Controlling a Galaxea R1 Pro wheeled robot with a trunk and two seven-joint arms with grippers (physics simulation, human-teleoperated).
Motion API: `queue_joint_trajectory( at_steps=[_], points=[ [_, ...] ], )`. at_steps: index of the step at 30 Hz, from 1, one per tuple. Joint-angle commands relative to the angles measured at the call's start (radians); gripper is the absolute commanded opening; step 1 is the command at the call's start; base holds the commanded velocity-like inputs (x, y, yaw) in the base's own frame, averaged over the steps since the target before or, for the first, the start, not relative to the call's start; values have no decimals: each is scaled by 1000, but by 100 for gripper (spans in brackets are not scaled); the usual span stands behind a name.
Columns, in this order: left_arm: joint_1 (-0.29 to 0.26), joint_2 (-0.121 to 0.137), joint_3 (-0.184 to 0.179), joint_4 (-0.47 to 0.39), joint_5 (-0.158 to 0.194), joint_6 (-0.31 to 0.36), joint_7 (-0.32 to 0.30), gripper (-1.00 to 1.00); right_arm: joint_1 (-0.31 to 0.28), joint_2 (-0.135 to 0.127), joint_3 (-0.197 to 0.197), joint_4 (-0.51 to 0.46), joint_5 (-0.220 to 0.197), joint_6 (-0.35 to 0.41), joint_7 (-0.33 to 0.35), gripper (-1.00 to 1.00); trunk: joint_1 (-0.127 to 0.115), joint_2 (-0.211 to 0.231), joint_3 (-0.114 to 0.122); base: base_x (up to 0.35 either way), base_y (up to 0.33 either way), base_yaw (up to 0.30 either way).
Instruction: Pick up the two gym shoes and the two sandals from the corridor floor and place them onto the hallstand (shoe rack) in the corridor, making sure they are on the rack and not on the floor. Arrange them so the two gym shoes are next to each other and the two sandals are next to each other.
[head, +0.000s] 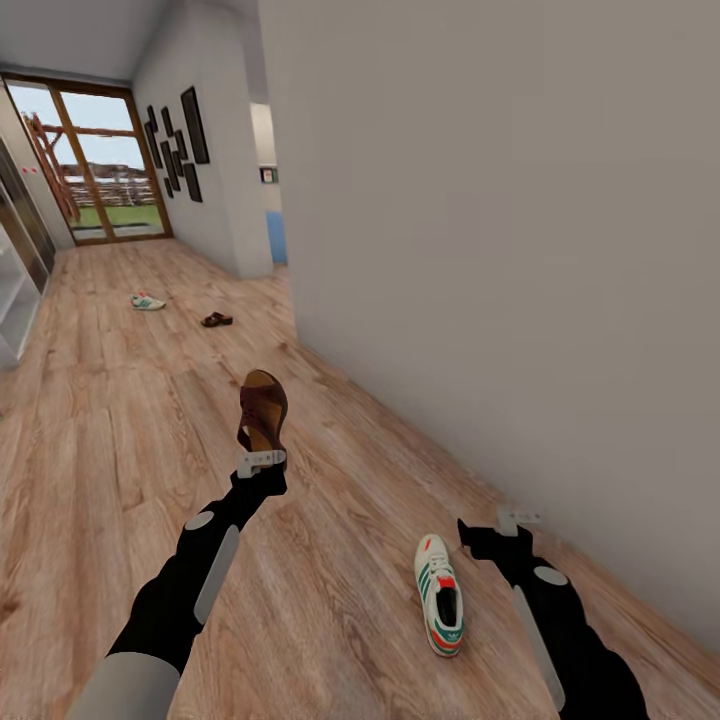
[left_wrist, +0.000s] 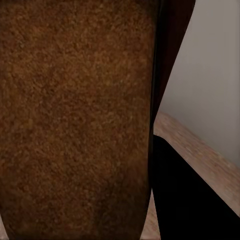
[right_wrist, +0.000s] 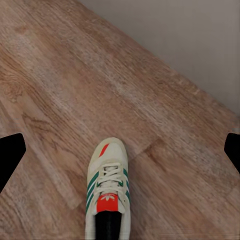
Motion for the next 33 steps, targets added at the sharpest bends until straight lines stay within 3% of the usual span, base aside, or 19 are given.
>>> queue_joint_trajectory(
  at_steps=[1,5,6,7,9,12,15,33],
  points=[
    [0,0,1,-1,7,7,-3,-100,0,0,0,8,-1,5,0,100,0,-1,-7,0,0,0],
    [0,-1,0,-1,7,7,-3,-100,0,0,0,156,4,-5,0,100,2,-2,-28,0,0,0],
    [0,-2,0,-1,7,7,-3,-100,0,0,1,237,7,-64,0,100,2,-2,-33,0,0,0],
    [0,-2,0,-1,7,7,-3,-100,0,0,1,254,7,-90,0,100,3,-2,-38,0,0,0],
    [0,-2,0,-1,7,7,-3,-100,0,0,1,338,9,-322,0,100,3,-2,-43,0,0,0],
    [0,-2,0,-1,7,7,-3,-100,0,0,1,372,9,-431,0,100,3,-2,-43,0,0,0],
    [0,-2,0,-1,8,7,-3,-100,0,0,2,379,9,-452,0,100,3,-2,-44,0,0,0],
    [0,-2,-1,-1,7,7,-3,-100,0,0,1,381,9,-460,-3,100,11,-7,-140,0,0,0]
  ],
)
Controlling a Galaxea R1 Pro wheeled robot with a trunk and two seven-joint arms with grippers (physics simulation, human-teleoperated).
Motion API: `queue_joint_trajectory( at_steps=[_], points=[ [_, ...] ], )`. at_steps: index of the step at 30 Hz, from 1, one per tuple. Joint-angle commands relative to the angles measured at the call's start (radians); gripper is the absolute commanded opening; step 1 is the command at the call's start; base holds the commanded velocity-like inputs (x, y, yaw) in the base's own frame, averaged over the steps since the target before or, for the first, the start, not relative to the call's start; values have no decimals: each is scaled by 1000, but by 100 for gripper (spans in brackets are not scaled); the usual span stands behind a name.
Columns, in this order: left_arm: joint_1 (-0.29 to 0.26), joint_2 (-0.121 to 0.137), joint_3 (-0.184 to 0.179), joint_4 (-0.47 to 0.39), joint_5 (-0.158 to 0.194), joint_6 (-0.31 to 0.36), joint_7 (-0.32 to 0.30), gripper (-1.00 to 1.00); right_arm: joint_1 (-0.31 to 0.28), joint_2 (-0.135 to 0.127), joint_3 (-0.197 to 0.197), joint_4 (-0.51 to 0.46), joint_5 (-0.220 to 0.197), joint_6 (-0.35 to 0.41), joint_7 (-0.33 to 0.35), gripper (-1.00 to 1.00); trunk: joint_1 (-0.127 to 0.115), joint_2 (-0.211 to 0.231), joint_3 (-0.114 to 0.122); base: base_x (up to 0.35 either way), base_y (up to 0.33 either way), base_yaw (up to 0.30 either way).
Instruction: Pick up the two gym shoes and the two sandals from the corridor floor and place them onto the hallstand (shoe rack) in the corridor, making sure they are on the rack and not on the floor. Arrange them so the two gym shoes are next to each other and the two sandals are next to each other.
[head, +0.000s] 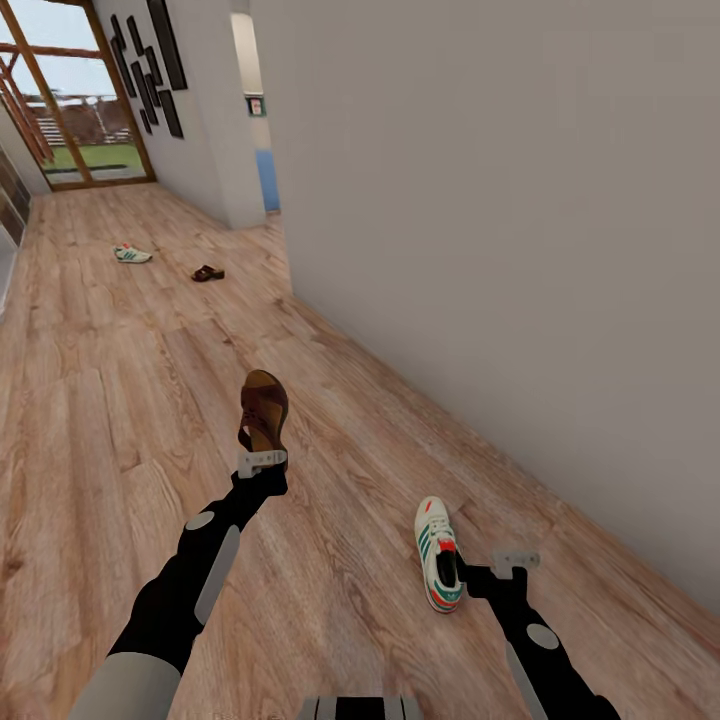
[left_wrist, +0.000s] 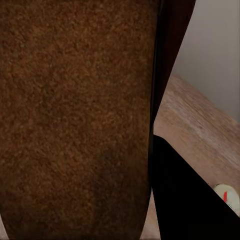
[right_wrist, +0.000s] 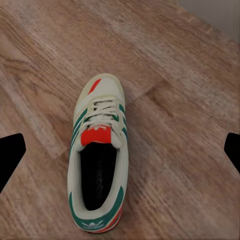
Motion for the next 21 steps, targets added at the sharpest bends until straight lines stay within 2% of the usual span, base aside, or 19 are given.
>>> queue_joint_trajectory(
  at_steps=[1,4,7,9,11,17,21],
  points=[
    [0,0,1,-1,7,7,-3,-100,0,0,0,0,0,-3,0,100,0,-1,-5,0,0,0],
    [0,0,1,-1,7,7,-3,-100,-1,-1,-1,29,-2,-3,0,100,2,-1,-17,0,0,0],
    [0,0,1,-1,7,7,-3,-100,-5,-1,-3,132,-5,-2,0,100,3,-2,-29,0,0,0],
    [0,0,1,-1,7,7,-3,-100,-34,-1,-4,211,-8,0,0,100,4,-2,-37,0,0,0],
    [0,0,1,-1,7,7,-3,-100,-61,-1,-4,246,-10,9,0,100,5,-3,-44,0,0,0],
    [0,0,1,-1,8,7,-3,-100,-152,-1,-4,268,-8,143,0,100,7,-4,-68,0,0,0],
    [0,-1,0,-1,8,8,-3,-100,-156,-1,-3,265,-8,143,2,100,9,-5,-83,0,0,0]
  ],
)
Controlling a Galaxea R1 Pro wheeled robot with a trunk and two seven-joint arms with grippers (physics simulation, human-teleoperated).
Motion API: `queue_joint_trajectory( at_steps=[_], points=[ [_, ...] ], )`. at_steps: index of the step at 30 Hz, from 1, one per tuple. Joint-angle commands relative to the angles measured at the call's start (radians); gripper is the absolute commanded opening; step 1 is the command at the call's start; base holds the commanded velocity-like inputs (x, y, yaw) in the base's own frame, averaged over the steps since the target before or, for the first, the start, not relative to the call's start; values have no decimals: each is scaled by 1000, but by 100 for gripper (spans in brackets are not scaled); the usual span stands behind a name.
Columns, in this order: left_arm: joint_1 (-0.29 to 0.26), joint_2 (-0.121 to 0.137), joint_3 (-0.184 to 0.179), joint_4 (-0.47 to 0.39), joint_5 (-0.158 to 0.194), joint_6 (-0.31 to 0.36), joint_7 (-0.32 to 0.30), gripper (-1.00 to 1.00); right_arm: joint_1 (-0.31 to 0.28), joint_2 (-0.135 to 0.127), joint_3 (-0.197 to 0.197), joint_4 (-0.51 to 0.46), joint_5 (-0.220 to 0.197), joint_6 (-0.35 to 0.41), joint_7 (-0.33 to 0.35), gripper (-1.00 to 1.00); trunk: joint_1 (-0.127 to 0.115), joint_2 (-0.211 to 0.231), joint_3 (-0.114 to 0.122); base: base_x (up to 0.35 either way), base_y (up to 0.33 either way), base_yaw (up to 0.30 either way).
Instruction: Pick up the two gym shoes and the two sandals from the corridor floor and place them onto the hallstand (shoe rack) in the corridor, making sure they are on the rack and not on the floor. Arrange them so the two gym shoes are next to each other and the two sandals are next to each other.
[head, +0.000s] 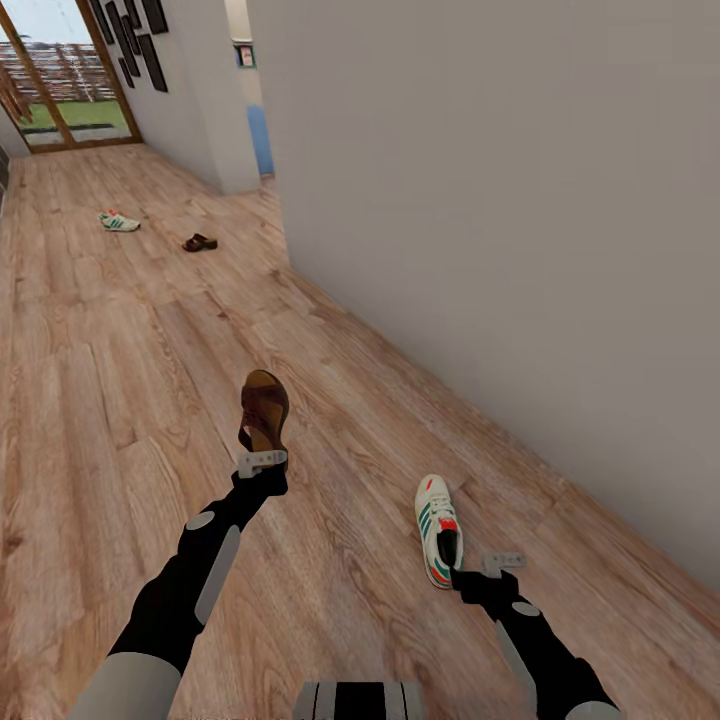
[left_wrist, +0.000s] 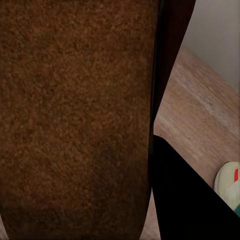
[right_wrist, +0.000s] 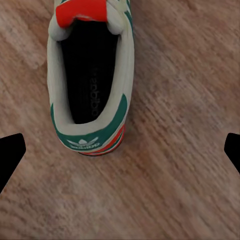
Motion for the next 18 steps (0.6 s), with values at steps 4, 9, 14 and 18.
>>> queue_joint_trajectory(
  at_steps=[4,9,14,18],
  points=[
    [0,-1,0,-1,6,7,-3,-100,0,0,2,-5,-1,-1,2,100,2,-1,-16,0,0,0],
    [0,-1,-1,-1,6,7,-3,-100,1,0,3,-5,-1,-2,4,100,3,-2,-28,0,0,0],
    [0,-1,-11,-1,6,7,-3,-100,1,1,3,-5,-1,-3,4,100,3,-2,-32,0,0,0],
    [0,-1,-14,-1,6,7,-3,-100,1,1,3,-5,-1,-3,3,100,5,-3,-50,0,0,0]
  ],
)
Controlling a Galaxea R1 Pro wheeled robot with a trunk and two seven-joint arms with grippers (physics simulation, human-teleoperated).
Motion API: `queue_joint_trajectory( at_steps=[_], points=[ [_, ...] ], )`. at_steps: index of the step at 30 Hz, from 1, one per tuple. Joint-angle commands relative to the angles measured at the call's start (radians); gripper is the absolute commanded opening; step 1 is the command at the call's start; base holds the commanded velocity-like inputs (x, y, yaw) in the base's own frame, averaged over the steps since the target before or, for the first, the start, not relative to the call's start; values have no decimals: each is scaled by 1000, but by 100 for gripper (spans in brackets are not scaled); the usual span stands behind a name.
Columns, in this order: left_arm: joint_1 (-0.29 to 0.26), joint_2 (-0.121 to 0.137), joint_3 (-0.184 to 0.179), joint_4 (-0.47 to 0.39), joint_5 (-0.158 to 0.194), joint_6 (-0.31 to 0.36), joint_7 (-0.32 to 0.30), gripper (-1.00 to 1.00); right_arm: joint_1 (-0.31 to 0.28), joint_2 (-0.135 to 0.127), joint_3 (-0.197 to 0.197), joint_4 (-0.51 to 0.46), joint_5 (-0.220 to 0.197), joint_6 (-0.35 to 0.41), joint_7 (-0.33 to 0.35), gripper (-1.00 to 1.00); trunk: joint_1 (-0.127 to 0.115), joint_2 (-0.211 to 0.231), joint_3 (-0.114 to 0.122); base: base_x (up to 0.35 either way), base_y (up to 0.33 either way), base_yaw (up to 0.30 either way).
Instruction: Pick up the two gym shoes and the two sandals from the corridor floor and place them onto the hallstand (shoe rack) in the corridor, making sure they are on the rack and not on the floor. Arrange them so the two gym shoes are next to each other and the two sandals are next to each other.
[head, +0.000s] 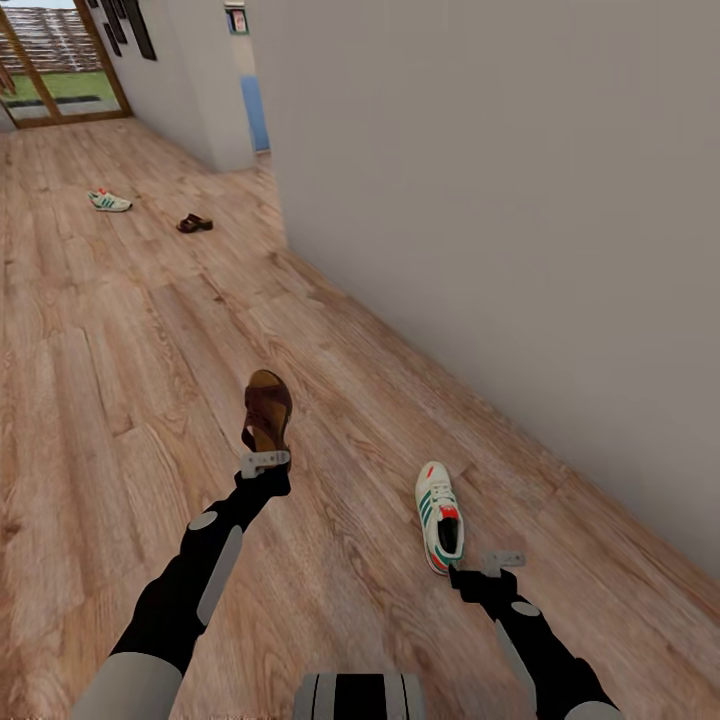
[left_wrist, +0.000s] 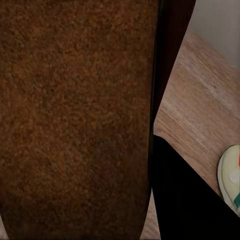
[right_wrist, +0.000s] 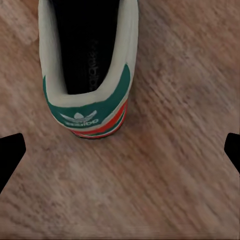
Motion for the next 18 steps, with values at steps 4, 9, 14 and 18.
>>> queue_joint_trajectory(
  at_steps=[4,9,14,18],
  points=[
    [0,0,0,-1,7,6,-3,-100,0,0,-1,-3,-1,6,0,100,2,-1,-22,0,0,0],
    [0,0,0,-1,7,6,-3,-100,2,0,-1,-2,4,1,0,100,2,-2,-32,0,0,0],
    [0,0,0,-1,7,6,-3,-100,3,0,-1,-2,8,-62,0,100,2,-2,-32,0,0,0],
    [0,0,0,-1,7,6,-3,-100,3,0,0,-1,9,-96,0,100,2,-2,-32,0,0,0]
  ],
)
